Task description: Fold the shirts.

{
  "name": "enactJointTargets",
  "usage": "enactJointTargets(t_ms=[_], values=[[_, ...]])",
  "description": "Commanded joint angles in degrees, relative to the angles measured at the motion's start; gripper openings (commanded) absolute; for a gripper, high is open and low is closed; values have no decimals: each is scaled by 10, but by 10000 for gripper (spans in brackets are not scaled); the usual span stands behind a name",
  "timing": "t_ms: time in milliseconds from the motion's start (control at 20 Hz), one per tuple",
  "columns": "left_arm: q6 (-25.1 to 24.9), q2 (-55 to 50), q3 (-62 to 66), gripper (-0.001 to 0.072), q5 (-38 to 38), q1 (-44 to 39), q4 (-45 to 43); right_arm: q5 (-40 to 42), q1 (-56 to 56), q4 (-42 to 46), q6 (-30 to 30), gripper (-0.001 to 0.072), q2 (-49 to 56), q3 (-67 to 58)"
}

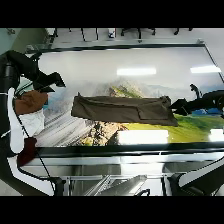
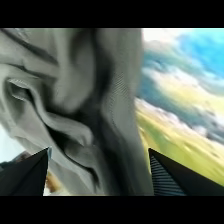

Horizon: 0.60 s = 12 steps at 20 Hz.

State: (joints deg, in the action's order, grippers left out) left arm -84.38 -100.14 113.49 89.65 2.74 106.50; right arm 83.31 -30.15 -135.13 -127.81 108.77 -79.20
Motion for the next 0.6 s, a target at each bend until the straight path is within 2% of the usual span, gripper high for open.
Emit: enactJointTargets(t_ms=[0,200,250,300,350,400,450,500,550], values=[[5,21,0,705,-17,-16,0,8,17,3,-23,713,17,1],[5,21,1,705,-35,-51,0,2,45,3,-27,699,18,0],[5,21,1,704,-44,-60,0,-2,51,3,-21,536,18,0],[5,21,1,704,-51,-71,0,-6,57,3,-20,344,18,0],[5,21,1,701,-59,-82,0,-11,61,3,-17,225,18,-1],[5,21,0,535,-69,-92,0,-14,65,3,-12,36,18,-4],[5,21,0,169,-85,-103,0,-15,67,3,-4,27,17,-8],[4,18,0,21,-103,-115,2,-14,68,3,11,27,17,-15],[4,12,0,21,-116,-132,2,-10,68,3,24,27,15,-22]])
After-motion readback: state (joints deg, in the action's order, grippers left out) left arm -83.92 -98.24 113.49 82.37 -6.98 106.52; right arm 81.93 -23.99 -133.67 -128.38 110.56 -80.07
